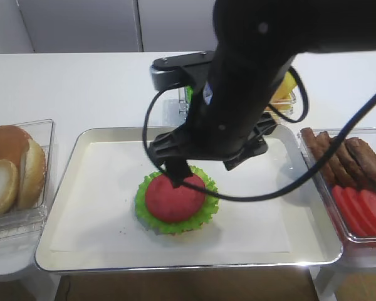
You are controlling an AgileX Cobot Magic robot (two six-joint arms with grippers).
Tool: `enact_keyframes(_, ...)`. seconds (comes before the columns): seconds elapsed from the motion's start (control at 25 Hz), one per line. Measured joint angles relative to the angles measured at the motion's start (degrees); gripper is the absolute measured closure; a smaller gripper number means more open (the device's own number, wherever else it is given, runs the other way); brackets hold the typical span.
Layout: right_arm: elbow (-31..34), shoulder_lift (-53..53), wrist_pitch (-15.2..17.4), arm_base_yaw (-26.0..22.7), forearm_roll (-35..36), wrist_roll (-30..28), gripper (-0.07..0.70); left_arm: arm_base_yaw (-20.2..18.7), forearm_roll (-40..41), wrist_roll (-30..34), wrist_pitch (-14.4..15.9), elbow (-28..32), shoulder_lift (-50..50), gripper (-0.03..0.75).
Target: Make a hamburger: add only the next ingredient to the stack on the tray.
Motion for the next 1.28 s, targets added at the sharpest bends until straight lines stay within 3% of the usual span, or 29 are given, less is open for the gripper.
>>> enact_keyframes(0.24, 0.0, -2.3, 4.7, -13.1, 7.8, -10.3, -0.023, 0.0, 0.0, 0.0, 0.0, 0.0, 0.0, 0.314)
enact_keyframes(0.56, 0.0, -8.1, 10.9, -29.0, 8.0, -15.4, 0.119, 0.0, 0.0, 0.0, 0.0, 0.0, 0.0, 0.314)
enact_keyframes(0.76, 5.5, -14.9, 11.7, -36.1, 8.0, -16.9, 0.191, 0.0, 0.0, 0.0, 0.0, 0.0, 0.0, 0.314)
enact_keyframes(0.88, 11.4, -21.6, 11.8, -38.3, 8.0, -17.4, 0.211, 0.0, 0.0, 0.0, 0.0, 0.0, 0.0, 0.314)
enact_keyframes(1.28, 25.0, -46.7, 13.9, -38.8, 8.1, -18.2, 0.218, 0.0, 0.0, 0.0, 0.0, 0.0, 0.0, 0.314)
